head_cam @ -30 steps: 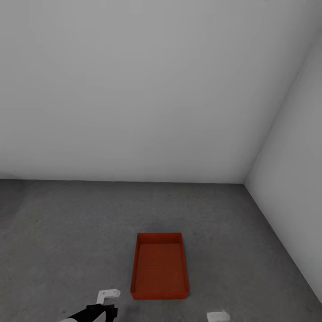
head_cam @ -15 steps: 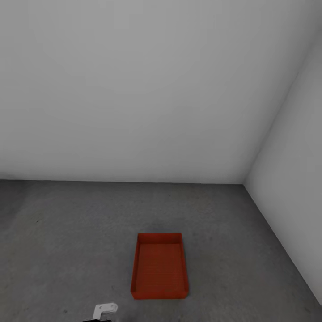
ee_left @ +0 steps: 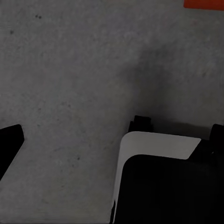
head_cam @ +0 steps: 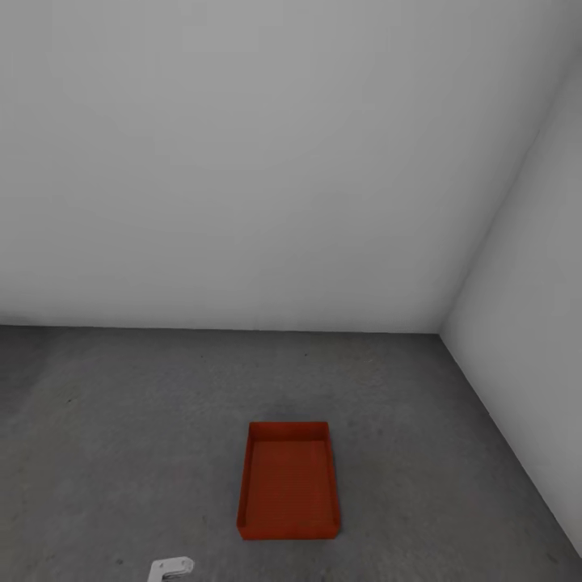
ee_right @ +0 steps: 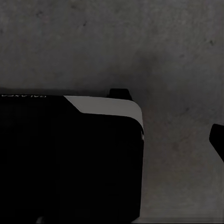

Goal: Move the two storage containers from the living room to the garage. In the garage, place one container on the floor and stack the other container on top of it (either order is fine).

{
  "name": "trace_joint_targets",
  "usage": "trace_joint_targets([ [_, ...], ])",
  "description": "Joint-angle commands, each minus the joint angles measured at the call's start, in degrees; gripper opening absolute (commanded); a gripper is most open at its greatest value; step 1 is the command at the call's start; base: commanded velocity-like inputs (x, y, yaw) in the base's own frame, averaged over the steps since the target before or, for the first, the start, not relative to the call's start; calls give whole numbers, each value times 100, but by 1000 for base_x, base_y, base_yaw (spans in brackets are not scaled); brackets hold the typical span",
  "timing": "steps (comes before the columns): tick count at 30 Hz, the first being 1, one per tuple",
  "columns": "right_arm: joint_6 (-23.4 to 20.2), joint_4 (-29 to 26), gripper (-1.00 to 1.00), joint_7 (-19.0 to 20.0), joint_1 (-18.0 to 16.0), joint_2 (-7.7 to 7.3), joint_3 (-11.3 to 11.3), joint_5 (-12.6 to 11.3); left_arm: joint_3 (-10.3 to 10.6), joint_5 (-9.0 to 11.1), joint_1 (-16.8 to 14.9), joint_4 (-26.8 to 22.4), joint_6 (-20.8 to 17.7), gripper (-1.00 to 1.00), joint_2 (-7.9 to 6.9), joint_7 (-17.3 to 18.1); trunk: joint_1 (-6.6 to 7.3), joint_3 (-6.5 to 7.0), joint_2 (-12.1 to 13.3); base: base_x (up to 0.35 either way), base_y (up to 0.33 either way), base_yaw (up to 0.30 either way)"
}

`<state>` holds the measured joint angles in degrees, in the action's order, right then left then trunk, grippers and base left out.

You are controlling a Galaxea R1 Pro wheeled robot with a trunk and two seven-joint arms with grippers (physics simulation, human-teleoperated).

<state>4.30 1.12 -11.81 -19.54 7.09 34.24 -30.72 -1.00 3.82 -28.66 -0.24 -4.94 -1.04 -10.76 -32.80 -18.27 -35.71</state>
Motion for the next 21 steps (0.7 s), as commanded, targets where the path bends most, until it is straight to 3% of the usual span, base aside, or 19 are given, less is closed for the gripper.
trace_joint_targets([
  [1, 35, 11, 100, -7, 19, 4, 52, -53, -6, 40, -3, -3, -17, 100, -15, -6, 21, 12, 35, 0, 0, 0],
  [14, 122, 11, 100, 183, 136, -6, 48, -49, -6, 1, 230, -2, 74, 100, -111, 47, 307, 245, 557, 0, 0, 0],
  [21, 128, 7, 100, 196, 137, -14, 43, -81, -3, 8, 247, -3, 81, 100, -163, 52, 307, 245, 557, 0, 0, 0],
])
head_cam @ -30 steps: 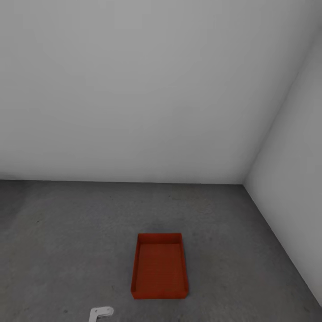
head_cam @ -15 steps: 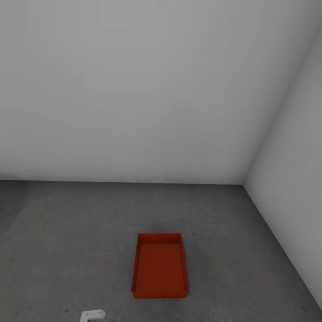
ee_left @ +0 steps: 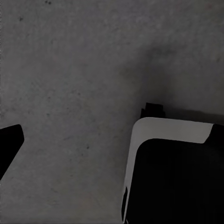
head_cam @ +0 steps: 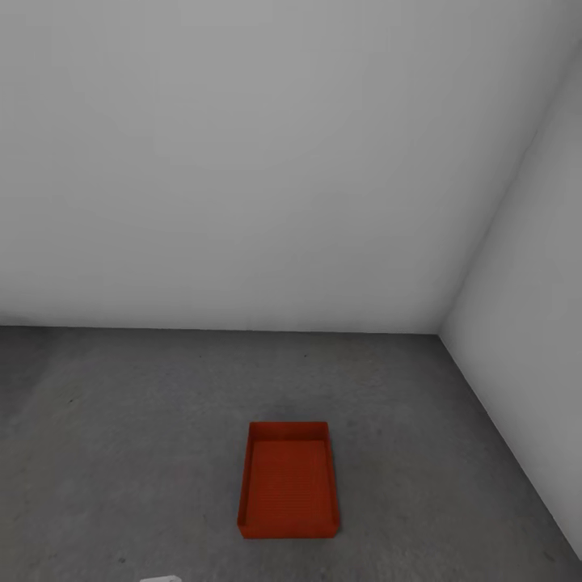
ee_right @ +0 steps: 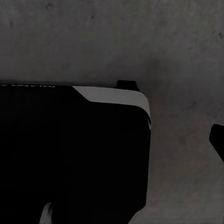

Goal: Move the two storage containers from the living room to the garage. In the garage, place one container on the floor and stack the other container on top of it (either order is fine).

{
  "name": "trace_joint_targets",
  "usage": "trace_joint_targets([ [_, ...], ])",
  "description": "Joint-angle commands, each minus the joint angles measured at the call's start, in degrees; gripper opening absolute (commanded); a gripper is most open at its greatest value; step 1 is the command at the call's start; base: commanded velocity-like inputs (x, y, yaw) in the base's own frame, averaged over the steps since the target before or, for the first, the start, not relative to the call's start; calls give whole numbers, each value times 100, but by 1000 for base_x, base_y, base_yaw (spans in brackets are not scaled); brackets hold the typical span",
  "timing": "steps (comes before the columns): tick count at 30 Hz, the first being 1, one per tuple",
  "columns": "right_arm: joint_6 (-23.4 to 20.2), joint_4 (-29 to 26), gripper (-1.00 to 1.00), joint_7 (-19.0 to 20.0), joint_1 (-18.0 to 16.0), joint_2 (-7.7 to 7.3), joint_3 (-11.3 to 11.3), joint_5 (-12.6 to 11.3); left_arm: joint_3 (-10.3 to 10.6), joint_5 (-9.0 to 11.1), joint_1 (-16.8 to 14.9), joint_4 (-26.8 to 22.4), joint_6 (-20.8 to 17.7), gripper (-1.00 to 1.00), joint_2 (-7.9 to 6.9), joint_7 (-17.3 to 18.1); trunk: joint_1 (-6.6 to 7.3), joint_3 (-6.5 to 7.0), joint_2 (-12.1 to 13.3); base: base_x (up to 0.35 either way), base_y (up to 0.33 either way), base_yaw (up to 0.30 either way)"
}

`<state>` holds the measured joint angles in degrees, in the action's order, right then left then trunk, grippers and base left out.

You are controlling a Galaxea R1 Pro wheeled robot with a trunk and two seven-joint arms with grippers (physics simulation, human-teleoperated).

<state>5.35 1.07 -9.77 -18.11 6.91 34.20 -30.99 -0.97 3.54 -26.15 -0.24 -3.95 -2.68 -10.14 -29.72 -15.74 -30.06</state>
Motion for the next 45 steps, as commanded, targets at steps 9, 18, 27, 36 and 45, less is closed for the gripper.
trace_joint_targets([
  [9, 35, 7, 100, -8, -4, 9, 43, -89, -5, 31, 22, 1, -16, 100, -20, -7, -2, -8, -8, 0, 0, 0],
  [18, 45, 7, 100, -7, -4, 12, 43, -94, 0, -5, 211, -3, 17, 100, -47, 91, -2, -8, -8, 0, 0, 0],
  [27, 42, 7, 100, -12, -5, 28, 44, -98, 0, -2, 240, -3, 58, 100, -138, 358, -2, 14, -8, 0, 0, 0],
  [36, 101, 7, 100, -16, -5, 14, 43, -100, 1, -1, 242, -3, 61, 100, -147, 405, -2, 89, -8, 0, 0, 0],
  [45, 107, 7, 100, -16, -7, 12, 43, -100, 1, 6, 242, -3, 49, 100, -142, 408, -2, 169, -8, 0, 0, 0],
])
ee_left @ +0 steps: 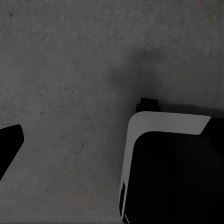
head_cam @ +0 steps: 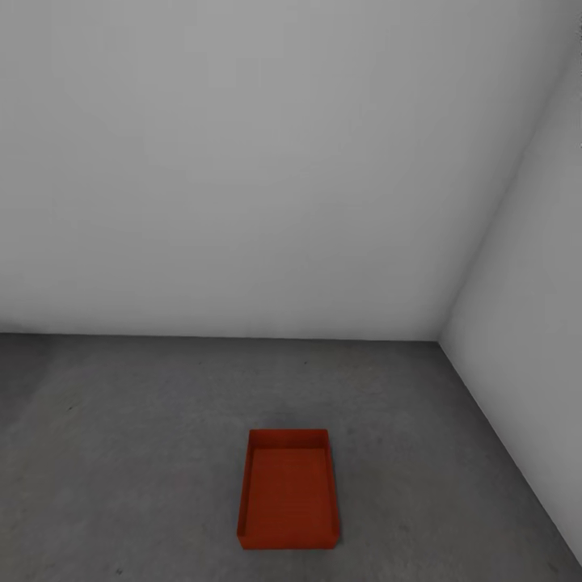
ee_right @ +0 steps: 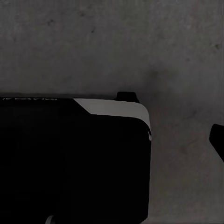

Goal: Move the two storage containers from the living room to the garage. In the garage, place one container on the floor and stack the other container on top of it (either order is fine).

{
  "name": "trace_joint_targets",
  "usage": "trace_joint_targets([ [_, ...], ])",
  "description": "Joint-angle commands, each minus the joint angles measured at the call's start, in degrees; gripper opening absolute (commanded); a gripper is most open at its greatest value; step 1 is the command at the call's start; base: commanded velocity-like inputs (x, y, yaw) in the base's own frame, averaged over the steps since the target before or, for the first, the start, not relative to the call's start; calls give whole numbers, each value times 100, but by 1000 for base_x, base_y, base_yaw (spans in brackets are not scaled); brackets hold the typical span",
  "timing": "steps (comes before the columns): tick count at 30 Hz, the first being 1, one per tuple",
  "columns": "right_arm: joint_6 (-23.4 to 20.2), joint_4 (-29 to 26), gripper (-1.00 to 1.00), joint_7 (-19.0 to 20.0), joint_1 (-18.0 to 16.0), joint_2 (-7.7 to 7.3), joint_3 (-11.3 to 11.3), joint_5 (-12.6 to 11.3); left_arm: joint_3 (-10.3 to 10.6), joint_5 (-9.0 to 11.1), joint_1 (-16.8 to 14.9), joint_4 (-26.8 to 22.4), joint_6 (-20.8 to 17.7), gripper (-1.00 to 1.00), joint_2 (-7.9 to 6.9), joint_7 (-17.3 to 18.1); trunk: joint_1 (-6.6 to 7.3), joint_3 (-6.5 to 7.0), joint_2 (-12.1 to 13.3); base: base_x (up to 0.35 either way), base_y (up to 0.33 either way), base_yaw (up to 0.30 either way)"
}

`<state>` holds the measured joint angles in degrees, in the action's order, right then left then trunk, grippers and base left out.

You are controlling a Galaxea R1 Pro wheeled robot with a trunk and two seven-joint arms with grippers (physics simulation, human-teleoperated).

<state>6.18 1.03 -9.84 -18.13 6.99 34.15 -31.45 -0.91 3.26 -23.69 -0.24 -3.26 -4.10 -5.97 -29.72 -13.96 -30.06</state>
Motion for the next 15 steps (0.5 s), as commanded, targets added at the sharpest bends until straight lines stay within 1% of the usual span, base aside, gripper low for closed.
trace_joint_targets([
  [1, 24, 11, 100, -9, -4, 4, 48, -54, -6, 34, -4, 0, -26, 100, 4, -9, -2, 1, -8, 0, 0, 0],
  [15, 24, 11, 100, -9, -5, 4, 48, -54, -6, 39, -2, 5, -104, 100, 23, -5, -2, 127, -8, 0, 0, 0],
])
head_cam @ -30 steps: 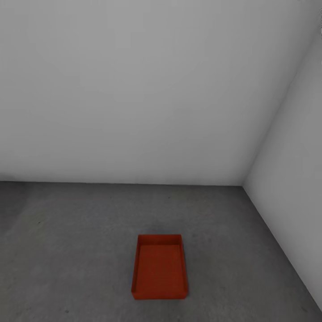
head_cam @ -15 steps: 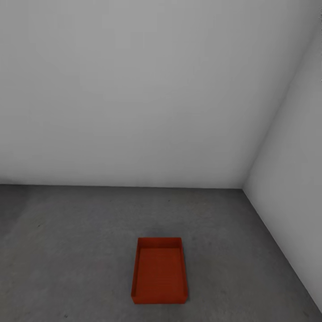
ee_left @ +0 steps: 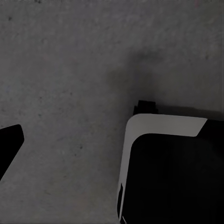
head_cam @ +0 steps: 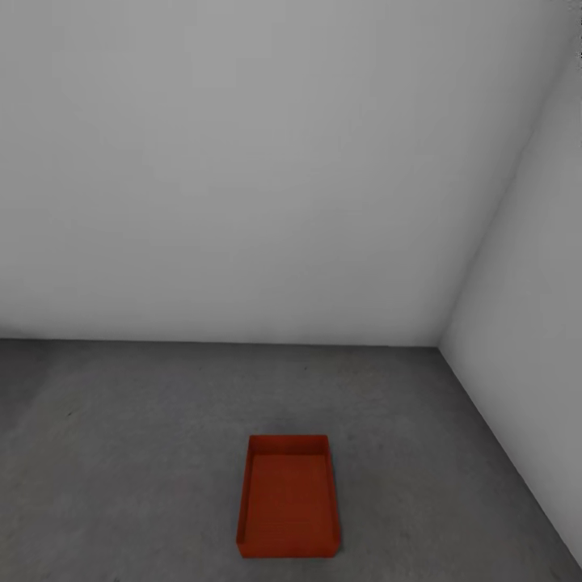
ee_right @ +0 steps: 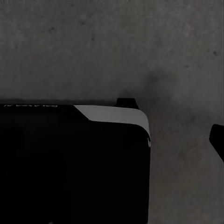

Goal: Move the two storage containers from the living room to the garage. In the garage, place one container on the floor and stack the other container on top of it (either order is fine).

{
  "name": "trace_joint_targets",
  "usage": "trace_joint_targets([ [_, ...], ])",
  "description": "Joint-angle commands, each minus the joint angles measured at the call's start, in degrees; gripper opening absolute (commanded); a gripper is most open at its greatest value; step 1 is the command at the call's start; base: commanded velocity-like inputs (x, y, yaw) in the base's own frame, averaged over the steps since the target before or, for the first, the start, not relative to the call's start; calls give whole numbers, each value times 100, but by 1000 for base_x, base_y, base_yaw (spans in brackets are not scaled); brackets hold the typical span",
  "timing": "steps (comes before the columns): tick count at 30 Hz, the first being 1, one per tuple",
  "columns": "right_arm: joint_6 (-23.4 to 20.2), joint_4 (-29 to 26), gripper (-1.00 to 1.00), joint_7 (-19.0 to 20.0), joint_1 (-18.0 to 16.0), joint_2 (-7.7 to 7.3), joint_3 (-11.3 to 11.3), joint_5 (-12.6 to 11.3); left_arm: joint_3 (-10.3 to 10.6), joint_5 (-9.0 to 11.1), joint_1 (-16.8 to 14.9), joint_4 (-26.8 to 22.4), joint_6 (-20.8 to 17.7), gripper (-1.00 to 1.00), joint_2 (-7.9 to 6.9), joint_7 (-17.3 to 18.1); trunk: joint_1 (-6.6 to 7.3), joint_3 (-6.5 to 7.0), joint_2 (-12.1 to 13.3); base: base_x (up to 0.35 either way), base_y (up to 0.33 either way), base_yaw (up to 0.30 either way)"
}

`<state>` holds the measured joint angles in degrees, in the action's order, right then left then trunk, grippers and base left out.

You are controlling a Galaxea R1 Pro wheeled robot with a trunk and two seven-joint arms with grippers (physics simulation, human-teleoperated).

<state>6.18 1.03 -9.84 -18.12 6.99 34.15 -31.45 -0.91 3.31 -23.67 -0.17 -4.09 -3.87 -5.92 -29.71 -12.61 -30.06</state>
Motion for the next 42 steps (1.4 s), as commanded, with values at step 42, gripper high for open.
trace_joint_targets([
  [42, 23, 11, 100, -9, -5, 13, 48, -54, -3, 21, 153, -9, 65, 100, -60, 56, -2, 369, -8, 0, 0, 0],
])
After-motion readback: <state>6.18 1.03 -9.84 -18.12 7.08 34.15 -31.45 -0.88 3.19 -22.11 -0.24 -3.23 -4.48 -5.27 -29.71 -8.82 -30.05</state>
